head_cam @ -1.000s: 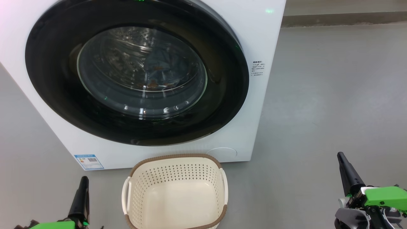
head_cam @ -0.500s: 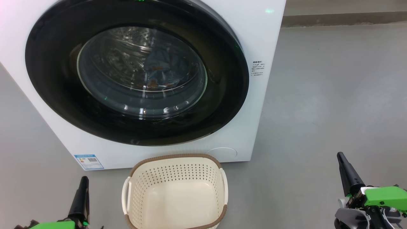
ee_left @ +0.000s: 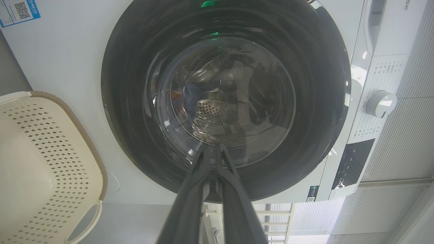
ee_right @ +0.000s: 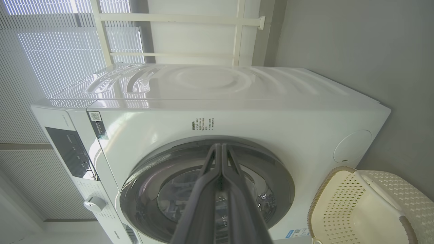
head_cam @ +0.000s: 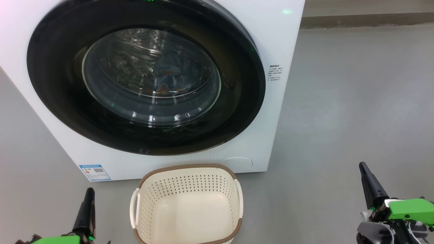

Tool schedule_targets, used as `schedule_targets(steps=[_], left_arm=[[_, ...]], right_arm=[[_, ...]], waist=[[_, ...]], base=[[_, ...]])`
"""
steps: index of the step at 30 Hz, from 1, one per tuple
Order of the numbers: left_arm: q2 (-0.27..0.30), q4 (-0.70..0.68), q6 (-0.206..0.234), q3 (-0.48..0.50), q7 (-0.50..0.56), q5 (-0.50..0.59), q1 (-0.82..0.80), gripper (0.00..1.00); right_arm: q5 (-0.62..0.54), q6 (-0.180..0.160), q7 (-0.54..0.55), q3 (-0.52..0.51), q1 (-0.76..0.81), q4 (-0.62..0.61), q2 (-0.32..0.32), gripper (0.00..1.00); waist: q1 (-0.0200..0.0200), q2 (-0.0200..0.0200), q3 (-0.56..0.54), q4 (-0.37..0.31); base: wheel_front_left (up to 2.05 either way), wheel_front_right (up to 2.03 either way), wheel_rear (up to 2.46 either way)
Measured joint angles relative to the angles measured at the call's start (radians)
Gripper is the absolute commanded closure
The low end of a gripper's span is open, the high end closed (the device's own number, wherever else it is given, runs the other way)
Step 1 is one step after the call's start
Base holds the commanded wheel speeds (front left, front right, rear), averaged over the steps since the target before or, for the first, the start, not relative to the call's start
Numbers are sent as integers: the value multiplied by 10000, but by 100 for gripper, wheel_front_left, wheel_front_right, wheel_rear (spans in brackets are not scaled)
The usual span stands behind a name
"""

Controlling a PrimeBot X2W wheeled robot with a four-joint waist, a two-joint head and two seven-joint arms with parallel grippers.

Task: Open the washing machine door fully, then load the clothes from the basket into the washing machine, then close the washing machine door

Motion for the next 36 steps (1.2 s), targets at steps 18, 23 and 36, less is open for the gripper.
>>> schedule_targets(steps=[18,23,36], left_arm=[[0,0,0,0,0,0,0,100],[0,0,0,0,0,0,0,100],[0,0,0,0,0,0,0,100]], right_arm=[[-29,0,13,-15,0,0,8,100],[-31,0,13,-21,0,0,12,100],[-31,0,15,-33,0,0,25,100]], waist=[[0,0,0,0],[0,0,0,0],[0,0,0,0]], base=[[0,0,0],[0,0,0],[0,0,0]])
